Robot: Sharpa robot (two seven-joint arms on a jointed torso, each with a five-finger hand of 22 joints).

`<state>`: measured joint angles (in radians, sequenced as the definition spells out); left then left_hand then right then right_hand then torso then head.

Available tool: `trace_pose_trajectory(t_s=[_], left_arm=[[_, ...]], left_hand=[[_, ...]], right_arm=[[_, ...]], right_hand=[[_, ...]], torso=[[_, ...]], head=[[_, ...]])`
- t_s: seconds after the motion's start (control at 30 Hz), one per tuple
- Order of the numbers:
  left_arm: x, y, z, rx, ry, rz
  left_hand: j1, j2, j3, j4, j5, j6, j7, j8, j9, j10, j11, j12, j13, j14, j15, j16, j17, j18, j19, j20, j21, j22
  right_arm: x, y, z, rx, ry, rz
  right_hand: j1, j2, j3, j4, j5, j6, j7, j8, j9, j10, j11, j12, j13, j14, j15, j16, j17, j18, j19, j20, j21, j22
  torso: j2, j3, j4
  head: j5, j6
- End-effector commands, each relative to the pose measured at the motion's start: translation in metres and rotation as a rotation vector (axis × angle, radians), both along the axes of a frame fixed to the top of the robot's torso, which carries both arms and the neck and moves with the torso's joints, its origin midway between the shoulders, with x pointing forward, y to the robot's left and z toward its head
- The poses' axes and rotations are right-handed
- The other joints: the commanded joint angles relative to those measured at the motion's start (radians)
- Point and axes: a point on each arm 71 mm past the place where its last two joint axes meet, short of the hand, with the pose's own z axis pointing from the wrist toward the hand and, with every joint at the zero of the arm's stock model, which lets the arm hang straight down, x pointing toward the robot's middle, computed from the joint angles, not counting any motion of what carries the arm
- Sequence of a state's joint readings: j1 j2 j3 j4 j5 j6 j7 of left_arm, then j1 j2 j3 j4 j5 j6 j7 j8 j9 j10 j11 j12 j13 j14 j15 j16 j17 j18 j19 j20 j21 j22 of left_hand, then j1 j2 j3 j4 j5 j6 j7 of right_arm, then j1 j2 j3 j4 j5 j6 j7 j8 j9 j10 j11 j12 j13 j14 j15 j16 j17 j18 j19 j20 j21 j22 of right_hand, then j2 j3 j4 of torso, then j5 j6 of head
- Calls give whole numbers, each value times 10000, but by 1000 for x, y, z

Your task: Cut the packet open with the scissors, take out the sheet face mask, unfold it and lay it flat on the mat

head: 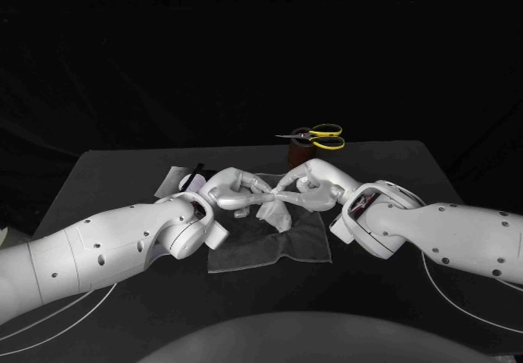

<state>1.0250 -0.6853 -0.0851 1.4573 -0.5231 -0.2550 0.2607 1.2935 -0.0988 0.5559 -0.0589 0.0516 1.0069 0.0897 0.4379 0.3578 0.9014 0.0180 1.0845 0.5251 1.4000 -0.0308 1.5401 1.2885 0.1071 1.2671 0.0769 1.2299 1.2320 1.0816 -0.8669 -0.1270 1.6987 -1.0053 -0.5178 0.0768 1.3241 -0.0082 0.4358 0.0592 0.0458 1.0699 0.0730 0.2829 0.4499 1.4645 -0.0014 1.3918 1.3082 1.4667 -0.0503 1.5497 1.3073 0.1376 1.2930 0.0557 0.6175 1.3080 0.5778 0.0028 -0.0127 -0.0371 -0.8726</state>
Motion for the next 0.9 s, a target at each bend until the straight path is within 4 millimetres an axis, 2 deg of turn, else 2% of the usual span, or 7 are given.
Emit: trace_pose_trajectory(t_s=[0.03,0.53,0.9], left_arm=[[0,-1,2,-422,39,21],[4,14,0,-262,180,486],[3,15,-1,-203,275,439]], left_hand=[[40,205,143,-10,-29,43,4,121,132,108,-49,27,-17,115,-32,44,202,-39,126,-21,117,127],[-51,281,393,67,-37,0,-117,226,212,227,-127,-53,-51,133,-101,54,227,-46,153,-90,158,169],[-56,277,428,66,-36,-15,-130,232,214,229,-138,-72,-60,161,-110,58,276,-50,162,-99,171,183]], right_arm=[[0,1,-1,-201,54,165],[1,-6,2,-113,-407,-201],[2,-9,3,-86,-545,-514]], right_hand=[[22,118,54,9,26,138,-67,455,486,471,-51,-23,1568,867,-84,39,2243,85,16,-9,-17,639],[28,111,77,-6,26,107,-75,501,522,479,-58,-5,1579,883,-91,55,2280,68,49,-18,91,664],[47,107,138,-48,28,82,-93,611,600,508,-78,55,1612,917,-110,87,2352,43,114,-37,257,704]], torso=[[0,-2,-1],[1,4,2],[2,6,-1]], head=[[4,0],[-16,0],[-5,0]])
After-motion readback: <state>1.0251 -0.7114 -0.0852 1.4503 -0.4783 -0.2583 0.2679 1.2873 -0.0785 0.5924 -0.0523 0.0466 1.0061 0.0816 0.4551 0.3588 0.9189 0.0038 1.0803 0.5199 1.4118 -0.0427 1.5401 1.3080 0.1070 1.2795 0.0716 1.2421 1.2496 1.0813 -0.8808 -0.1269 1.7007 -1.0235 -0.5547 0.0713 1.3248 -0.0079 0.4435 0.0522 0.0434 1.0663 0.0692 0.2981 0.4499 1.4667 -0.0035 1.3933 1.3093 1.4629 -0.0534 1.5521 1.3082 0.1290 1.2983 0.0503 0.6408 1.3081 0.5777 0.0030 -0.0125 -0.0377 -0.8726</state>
